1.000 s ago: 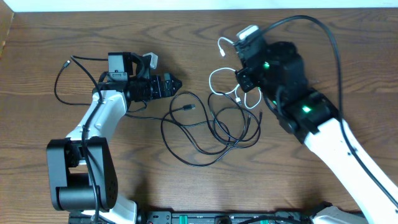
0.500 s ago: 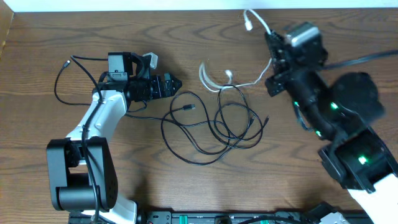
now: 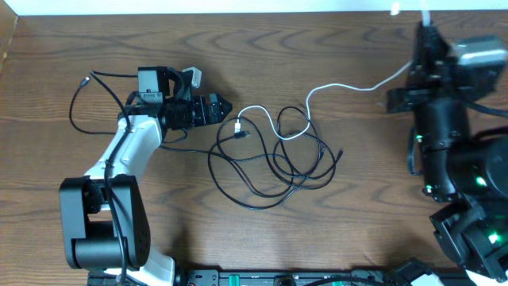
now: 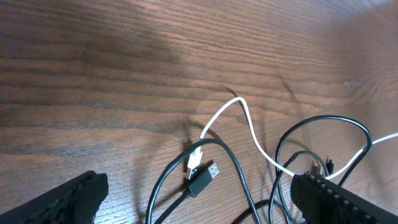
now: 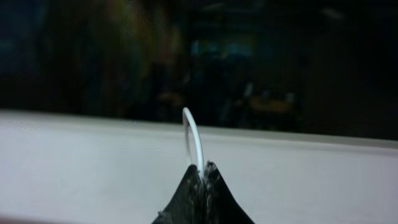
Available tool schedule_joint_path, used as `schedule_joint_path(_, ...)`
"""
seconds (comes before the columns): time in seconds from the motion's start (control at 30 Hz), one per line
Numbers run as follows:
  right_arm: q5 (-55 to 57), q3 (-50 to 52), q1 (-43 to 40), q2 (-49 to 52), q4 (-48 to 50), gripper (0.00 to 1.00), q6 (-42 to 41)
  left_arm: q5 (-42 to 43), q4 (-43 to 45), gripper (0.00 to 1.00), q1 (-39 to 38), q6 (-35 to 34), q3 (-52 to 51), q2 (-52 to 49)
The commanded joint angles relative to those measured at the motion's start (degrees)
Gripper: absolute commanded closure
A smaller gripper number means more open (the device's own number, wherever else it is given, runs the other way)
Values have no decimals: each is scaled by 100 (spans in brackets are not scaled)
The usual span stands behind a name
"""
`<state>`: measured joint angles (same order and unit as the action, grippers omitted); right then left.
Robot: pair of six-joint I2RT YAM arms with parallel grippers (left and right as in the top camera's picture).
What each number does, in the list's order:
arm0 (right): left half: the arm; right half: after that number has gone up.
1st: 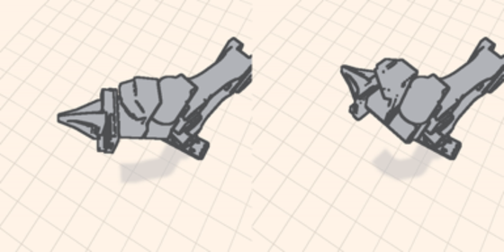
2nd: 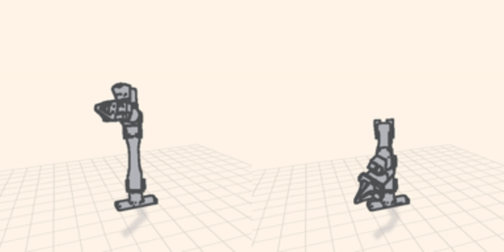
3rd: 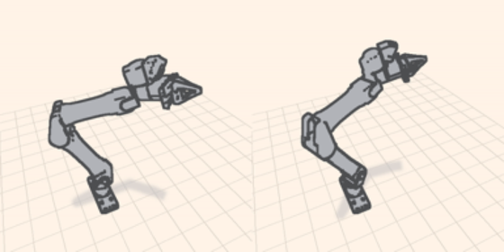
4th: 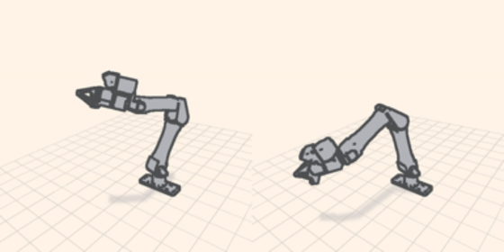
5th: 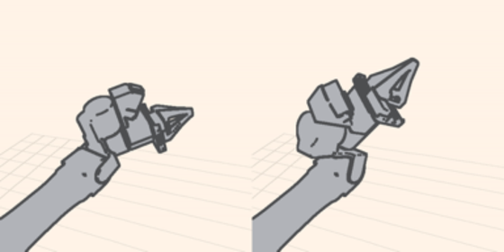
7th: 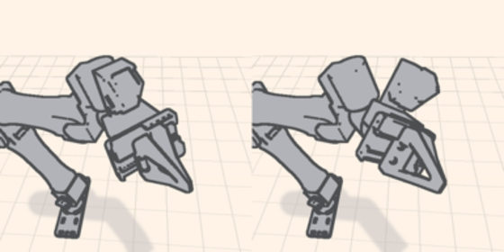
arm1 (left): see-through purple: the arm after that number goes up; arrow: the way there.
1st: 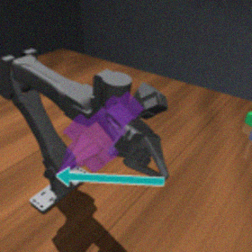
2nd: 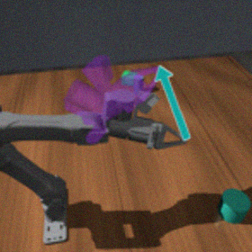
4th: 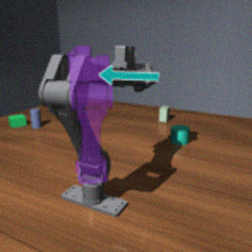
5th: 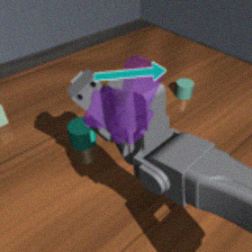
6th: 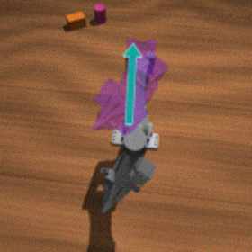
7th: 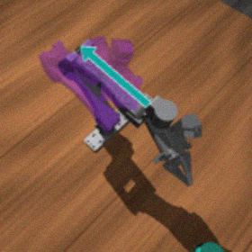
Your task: Untangle cables
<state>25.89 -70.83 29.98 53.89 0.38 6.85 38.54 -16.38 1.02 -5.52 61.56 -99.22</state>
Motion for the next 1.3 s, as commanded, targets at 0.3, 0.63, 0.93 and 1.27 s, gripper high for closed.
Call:
schedule_joint_path(0.3,1447,-76,-260,-57,0,99,1241,-66,0,0,9,55,120,-35)
schedule_joint_path(0.63,1451,-72,-793,1252,-2581,96,509,-66,-2,0,9,55,120,-35)
schedule_joint_path(0.93,885,-72,-1351,3110,-3676,86,22,-66,-2,0,9,55,120,-35)
schedule_joint_path(1.27,-3418,-72,-1325,4664,-3003,59,-234,-66,-2,0,9,55,120,-35)
